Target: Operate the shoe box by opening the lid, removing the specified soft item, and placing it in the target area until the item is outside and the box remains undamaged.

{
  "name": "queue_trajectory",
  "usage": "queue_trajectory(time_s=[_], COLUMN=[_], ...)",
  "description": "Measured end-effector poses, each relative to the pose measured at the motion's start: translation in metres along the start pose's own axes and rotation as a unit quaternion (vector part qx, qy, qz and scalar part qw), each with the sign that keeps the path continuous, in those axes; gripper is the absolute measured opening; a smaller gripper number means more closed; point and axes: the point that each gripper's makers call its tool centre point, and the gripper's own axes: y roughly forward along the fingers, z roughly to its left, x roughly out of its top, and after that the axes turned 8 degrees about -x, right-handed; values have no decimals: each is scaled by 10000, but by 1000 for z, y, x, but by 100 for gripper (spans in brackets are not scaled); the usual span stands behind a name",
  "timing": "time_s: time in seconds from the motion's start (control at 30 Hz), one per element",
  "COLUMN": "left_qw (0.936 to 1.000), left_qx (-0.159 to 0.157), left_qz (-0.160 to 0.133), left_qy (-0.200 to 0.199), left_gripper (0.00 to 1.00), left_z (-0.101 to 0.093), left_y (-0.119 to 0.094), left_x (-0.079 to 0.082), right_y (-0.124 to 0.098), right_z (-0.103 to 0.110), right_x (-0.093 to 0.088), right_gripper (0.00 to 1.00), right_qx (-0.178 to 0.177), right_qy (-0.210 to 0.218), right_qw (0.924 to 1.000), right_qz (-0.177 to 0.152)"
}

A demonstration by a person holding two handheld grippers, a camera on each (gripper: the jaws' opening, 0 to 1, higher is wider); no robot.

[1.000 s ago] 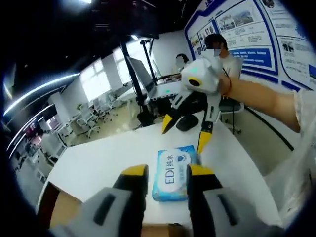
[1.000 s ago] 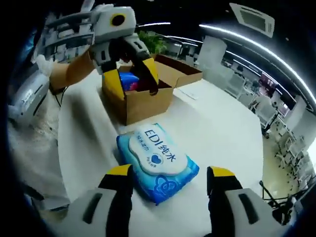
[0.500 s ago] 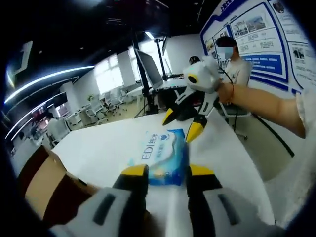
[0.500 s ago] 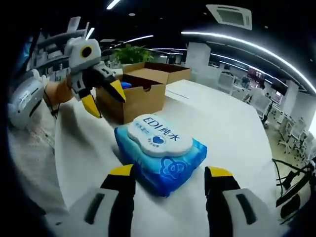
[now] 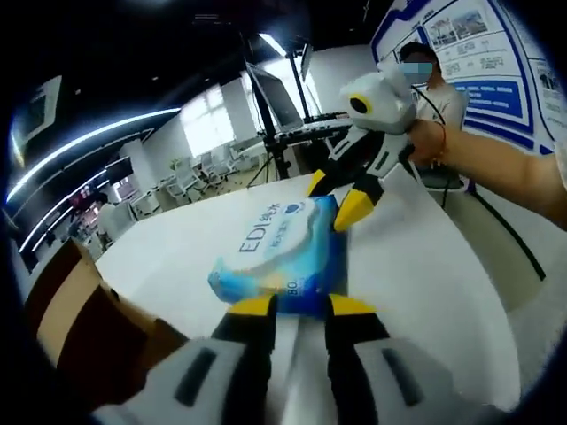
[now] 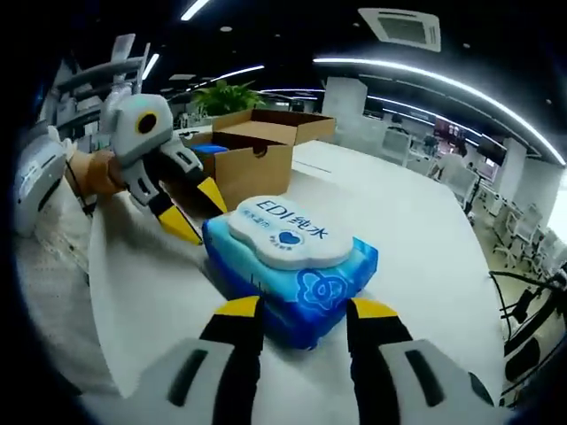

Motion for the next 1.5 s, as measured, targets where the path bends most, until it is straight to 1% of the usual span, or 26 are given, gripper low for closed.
queue_trajectory(time_s=[0.23,0.33,0.53,0.73,0.97,1.07,1.13,1.17,1.23,1.27,1.37,1.47,1.5], left_qw=[9998,9994,9983,9967,9952,9947,9936,9919,9870,9846,9782,9687,9678], left_qx=[160,282,529,728,911,960,1015,1077,1182,1225,1325,1429,1438], left_qz=[75,113,133,198,237,223,257,313,438,449,377,396,389], left_qy=[110,150,181,289,269,299,435,589,999,1166,1551,1989,2031], left_gripper=[22,22,22,22,23,23,23,24,23,22,21,21,21], left_z=[6,15,25,31,42,40,38,38,34,32,26,19,18], left_y=[0,2,8,16,20,20,21,20,20,18,12,8,8], left_x=[-1,-2,-1,0,-1,-2,-3,-3,-4,-3,3,10,11], right_y=[3,7,16,23,30,30,30,30,30,29,27,22,20], right_z=[-1,-4,-13,-22,-28,-27,-27,-27,-27,-26,-25,-24,-23], right_x=[2,3,4,5,6,5,4,4,4,3,2,5,8], right_gripper=[38,38,39,41,41,41,41,41,41,41,40,40,40], right_qx=[-94,-148,-289,-370,-469,-474,-477,-474,-470,-479,-513,-577,-612], right_qy=[35,43,-61,-9,18,-47,-88,-108,-111,-141,-246,-346,-382], right_qw=[9999,9999,9995,9993,9989,9988,9987,9987,9988,9987,9983,9975,9971], right_qz=[20,38,111,14,-40,-106,-126,-129,-122,-116,-121,-214,-260])
